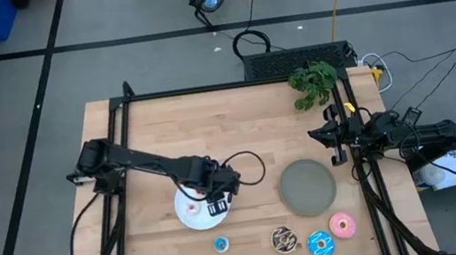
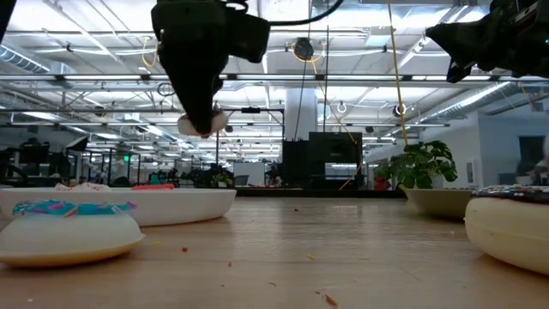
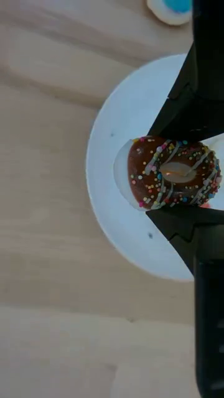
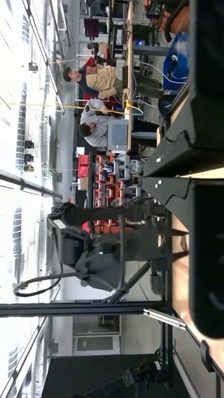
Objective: Pick & Place donuts
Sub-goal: Put the small brown donut on the white plate
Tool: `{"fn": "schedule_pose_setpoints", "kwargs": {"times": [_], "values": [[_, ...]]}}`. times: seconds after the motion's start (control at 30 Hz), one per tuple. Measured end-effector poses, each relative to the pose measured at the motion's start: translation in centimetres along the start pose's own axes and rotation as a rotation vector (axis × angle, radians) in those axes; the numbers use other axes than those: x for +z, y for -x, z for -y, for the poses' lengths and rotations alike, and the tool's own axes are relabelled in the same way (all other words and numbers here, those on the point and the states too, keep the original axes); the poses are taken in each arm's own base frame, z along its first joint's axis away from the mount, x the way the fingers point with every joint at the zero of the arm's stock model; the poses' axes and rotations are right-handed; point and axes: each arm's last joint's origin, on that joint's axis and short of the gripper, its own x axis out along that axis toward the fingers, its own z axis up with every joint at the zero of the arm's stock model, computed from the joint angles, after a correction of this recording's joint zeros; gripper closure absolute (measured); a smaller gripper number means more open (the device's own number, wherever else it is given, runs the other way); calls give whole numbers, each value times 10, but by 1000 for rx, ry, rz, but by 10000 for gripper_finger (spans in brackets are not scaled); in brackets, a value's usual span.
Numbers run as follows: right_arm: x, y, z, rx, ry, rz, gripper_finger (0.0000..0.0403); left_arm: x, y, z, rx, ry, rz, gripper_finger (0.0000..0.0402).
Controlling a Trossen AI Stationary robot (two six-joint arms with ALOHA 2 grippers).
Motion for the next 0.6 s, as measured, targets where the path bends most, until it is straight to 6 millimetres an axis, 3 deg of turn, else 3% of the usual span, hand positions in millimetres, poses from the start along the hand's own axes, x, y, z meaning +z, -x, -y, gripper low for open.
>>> {"fn": "schedule_pose_setpoints", "kwargs": {"times": [0.6], "values": [[1, 0, 0, -2, 0, 7, 403, -15, -32, 2, -10, 38, 5, 252]]}}
